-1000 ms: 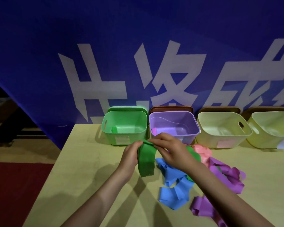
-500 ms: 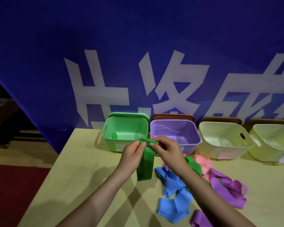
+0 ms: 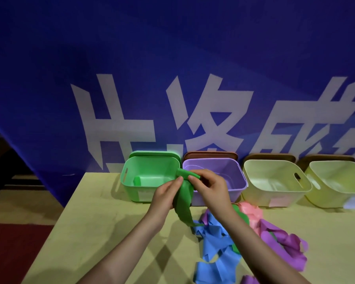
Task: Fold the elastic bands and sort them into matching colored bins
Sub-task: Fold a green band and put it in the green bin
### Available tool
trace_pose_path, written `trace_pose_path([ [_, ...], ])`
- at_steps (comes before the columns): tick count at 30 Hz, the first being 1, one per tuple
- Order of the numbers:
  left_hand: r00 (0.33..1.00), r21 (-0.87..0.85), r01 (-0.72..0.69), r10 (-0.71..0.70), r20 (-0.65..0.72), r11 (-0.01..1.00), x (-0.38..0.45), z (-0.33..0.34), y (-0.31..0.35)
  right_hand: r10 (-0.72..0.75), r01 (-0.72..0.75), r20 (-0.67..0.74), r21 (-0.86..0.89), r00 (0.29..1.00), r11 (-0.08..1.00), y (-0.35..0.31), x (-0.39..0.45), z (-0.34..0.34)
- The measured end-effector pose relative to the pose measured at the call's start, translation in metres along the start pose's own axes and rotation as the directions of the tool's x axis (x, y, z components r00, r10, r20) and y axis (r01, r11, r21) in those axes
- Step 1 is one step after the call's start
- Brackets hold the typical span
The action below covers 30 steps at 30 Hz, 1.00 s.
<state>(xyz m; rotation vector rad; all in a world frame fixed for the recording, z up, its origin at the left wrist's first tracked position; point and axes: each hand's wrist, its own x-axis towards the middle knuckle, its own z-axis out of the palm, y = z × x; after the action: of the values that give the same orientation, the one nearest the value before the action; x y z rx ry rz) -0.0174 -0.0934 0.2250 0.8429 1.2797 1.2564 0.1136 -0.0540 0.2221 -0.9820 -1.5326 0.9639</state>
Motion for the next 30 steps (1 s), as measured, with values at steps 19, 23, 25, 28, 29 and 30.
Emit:
trace_pose_path([
  [19,0.988,-0.019,-0.088,0.085,-0.13,0.996,-0.014,-0.008,-0.01,-0.392,0.482,0.281,-0.468,0.876,0.741,0.013,-0.01,0.002],
  [23,0.991,-0.061,-0.071,0.063,-0.116,0.996,-0.02,-0.012,-0.012,-0.19,0.307,0.374,-0.284,0.908,0.908,0.006,-0.012,-0.004],
  [25,0.99,-0.056,-0.084,0.077,-0.116,0.995,-0.021,-0.015,-0.011,-0.072,0.154,0.366,-0.2,0.928,0.968,0.002,-0.017,-0.004],
  [28,0.99,-0.02,-0.117,0.115,-0.082,0.993,-0.024,-0.014,-0.011,0.163,-0.154,0.292,-0.053,0.942,0.987,-0.005,-0.024,-0.001],
  [29,0.99,0.001,-0.129,0.128,-0.066,0.992,-0.024,-0.013,-0.011,0.219,-0.223,0.293,-0.02,0.931,0.975,-0.006,-0.025,0.0],
  [30,0.989,0.031,-0.14,0.142,-0.05,0.99,-0.025,-0.012,-0.011,0.247,-0.257,0.293,-0.007,0.924,0.966,-0.006,-0.026,0.002],
])
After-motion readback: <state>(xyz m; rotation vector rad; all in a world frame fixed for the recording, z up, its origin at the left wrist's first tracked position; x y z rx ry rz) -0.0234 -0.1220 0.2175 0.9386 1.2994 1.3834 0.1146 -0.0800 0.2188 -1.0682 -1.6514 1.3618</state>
